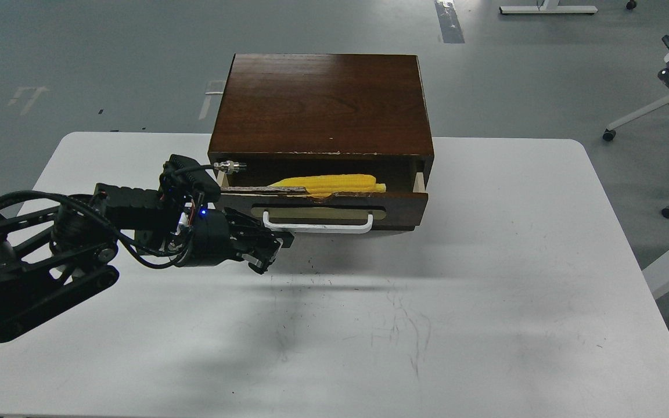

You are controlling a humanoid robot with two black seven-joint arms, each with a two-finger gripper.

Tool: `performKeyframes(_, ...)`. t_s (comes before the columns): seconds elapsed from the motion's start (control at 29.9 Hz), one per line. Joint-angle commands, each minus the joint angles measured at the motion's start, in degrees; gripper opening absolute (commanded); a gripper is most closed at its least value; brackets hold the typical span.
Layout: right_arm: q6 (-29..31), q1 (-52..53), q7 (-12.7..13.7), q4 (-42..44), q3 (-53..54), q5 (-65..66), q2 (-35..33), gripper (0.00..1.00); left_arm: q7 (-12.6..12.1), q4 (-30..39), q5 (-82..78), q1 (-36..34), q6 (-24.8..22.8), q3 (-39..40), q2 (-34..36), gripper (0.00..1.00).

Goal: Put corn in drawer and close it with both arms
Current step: 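Push the drawer front with the left gripper toward the box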

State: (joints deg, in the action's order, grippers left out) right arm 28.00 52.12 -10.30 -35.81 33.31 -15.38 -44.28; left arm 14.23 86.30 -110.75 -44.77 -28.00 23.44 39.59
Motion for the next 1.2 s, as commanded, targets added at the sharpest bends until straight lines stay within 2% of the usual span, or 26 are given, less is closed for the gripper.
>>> performKeyframes(0.0,0.0,0.1,0.0,0.0,0.0,0.0,0.0,1.0,0.3,-1.0,0.1,-0.9,0.0,-0.1,-0.5,0.0)
performKeyframes(0.27,0.0,0.1,0.0,0.0,0.0,0.0,0.0,1.0,0.5,-4.0,2.5,-3.3,0.0,-0.6,-1.5,0.0)
performKeyframes(0.73,0.0,0.4,0.0,0.3,0.1,0.0,-0.1,1.0,0.6,-8.5,2.9,-3.3,0.0,-0.7,-4.0,0.0)
performKeyframes(1.17,0.0,0.4,-0.1,0.4,0.2,0.0,-0.1,1.0,0.6,-9.8,4.4,-3.9,0.0,-0.5,-4.8,0.0)
